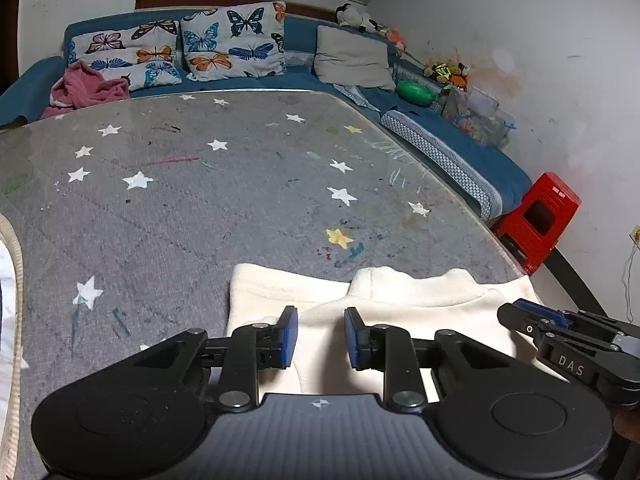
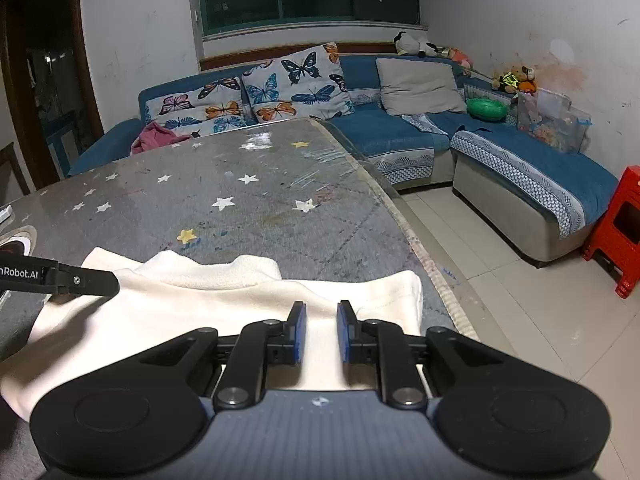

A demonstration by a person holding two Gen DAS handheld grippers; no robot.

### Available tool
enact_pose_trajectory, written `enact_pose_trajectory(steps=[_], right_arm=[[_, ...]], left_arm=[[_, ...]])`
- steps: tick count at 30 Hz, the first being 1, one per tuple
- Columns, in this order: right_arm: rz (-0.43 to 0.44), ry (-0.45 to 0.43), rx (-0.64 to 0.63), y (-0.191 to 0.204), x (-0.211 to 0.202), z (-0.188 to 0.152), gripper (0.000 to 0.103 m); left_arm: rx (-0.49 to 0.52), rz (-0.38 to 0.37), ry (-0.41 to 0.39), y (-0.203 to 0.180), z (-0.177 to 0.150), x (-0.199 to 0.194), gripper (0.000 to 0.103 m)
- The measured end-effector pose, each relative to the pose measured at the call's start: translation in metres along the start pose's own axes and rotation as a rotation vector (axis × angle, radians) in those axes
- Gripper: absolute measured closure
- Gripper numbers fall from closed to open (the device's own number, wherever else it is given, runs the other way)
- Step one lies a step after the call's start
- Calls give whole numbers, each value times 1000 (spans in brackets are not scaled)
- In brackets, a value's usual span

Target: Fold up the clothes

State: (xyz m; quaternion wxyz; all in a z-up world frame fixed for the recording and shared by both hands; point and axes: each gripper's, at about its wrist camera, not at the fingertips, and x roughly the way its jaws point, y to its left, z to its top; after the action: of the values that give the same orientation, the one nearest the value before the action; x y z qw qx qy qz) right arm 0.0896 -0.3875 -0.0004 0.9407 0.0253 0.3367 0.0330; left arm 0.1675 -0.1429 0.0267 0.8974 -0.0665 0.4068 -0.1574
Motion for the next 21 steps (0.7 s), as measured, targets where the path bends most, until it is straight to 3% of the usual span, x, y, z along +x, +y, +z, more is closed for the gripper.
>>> enact_pose_trajectory(steps=[7,11,13,21], right_arm=[[35,-15,-70,12,-25,-3,64],[63,-20,-115,22,-45,-9,60],[76,-21,-129,26,-54,-13,54],[86,-25,-174,37,-80,-36,54]], left_arm=[[28,-3,-16,-7,-8,-21,74],[57,-21,-26,-13,-20,-38,73],[74,-35,-29,-16,-27,-47,73],[127,-72,-31,-23,-60,-68,73]])
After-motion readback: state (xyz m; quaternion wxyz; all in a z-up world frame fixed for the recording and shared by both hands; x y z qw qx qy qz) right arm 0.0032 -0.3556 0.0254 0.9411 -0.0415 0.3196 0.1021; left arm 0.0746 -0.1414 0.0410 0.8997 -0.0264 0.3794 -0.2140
